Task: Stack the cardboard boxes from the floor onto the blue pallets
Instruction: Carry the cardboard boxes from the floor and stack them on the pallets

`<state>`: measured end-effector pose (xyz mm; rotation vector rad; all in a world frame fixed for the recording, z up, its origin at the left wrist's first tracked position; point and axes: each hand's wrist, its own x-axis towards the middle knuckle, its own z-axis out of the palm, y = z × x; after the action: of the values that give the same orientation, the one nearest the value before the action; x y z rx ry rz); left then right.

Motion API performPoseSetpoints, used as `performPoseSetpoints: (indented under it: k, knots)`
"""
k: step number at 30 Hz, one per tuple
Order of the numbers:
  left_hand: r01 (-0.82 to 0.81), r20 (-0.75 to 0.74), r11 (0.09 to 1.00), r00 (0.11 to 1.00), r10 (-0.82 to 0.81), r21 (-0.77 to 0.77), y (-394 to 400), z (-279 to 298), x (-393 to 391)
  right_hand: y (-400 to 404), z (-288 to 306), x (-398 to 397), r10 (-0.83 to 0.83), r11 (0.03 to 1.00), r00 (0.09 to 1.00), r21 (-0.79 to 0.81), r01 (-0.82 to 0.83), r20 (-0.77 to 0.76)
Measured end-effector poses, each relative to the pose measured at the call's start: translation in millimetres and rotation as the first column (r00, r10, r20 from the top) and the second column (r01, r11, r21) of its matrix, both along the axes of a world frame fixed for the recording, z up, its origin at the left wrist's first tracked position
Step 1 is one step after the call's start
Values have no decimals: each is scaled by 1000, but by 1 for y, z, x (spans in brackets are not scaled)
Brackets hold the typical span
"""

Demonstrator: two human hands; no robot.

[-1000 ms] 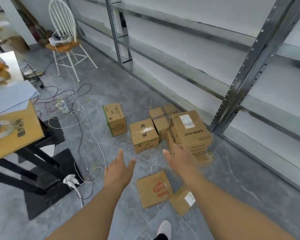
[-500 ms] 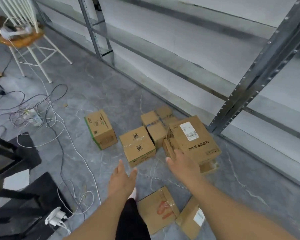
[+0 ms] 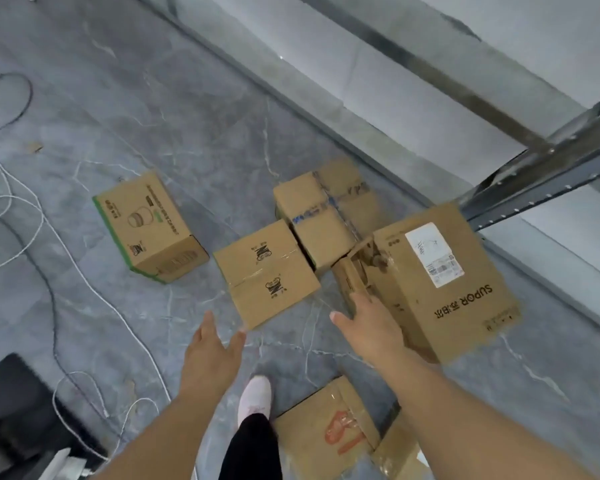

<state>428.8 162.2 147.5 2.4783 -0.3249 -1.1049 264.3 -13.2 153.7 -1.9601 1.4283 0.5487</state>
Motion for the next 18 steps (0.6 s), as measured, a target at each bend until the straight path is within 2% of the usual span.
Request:
performPoseSetpoints:
  k: [8, 13, 15, 18]
  knots:
    - [-87, -84, 995, 992, 92, 56, -28, -164, 33, -43, -164, 46, 60, 998, 998, 30, -59, -29]
    - [-190, -130, 977, 971, 201, 93, -39, -244, 44, -59, -243, 73, 12, 999, 1000, 44, -11, -10]
    - [-217, -152, 973, 962, 228, 82, -43, -268, 46, -64, -267, 80, -24, 998, 1000, 54, 23, 9]
    - [-289, -237, 957, 931, 278, -12, -46, -295, 47, -65, -294, 84, -87, 992, 995, 95, 84, 37]
